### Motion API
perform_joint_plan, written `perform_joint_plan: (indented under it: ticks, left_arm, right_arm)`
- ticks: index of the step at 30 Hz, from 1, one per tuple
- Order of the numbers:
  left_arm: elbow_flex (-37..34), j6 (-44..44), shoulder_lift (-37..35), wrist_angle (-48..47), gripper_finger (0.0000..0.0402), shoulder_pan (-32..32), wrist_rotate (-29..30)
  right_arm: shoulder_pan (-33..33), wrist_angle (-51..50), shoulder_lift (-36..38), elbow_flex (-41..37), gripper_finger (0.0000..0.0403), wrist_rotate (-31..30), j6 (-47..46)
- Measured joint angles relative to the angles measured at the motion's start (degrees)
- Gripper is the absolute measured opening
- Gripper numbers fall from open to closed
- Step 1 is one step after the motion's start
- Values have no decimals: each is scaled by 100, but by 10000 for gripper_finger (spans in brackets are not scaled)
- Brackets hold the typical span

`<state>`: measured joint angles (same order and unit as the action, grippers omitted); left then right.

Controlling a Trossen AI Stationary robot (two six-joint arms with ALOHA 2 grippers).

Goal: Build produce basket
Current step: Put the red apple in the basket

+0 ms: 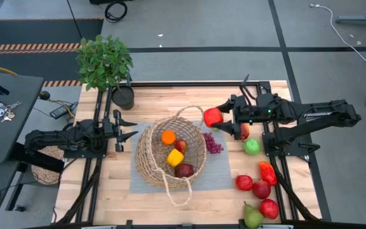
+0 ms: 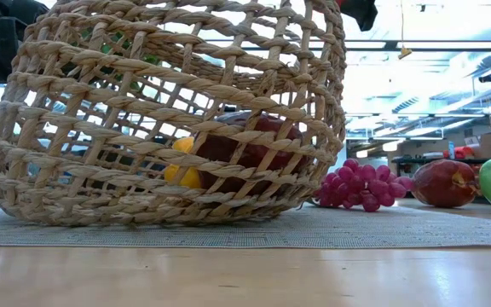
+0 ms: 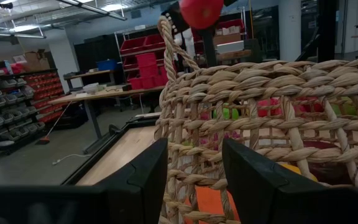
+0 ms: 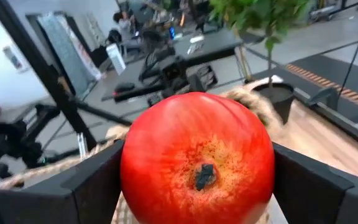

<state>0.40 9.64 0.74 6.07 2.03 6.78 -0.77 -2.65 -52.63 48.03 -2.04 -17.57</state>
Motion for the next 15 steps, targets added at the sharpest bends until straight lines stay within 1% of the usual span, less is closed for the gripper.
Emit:
perform_joint_plan:
  ticks: [5, 8, 12, 15]
  left_arm:
    - [0, 1, -1, -2, 160, 1, 1]
    - [0, 0, -1, 0, 160, 0, 1]
    - [-1, 0, 0, -2, 160, 0, 0]
    - [-1, 1, -1, -2, 160, 1, 1]
  right_arm:
    - [-311, 170, -278, 12, 356, -184, 159]
    - [-471, 173, -478, 208, 356, -334, 380]
    - [-712, 162, -762, 409, 356, -482, 935]
    - [-923, 138, -1011, 509, 356, -804, 1568]
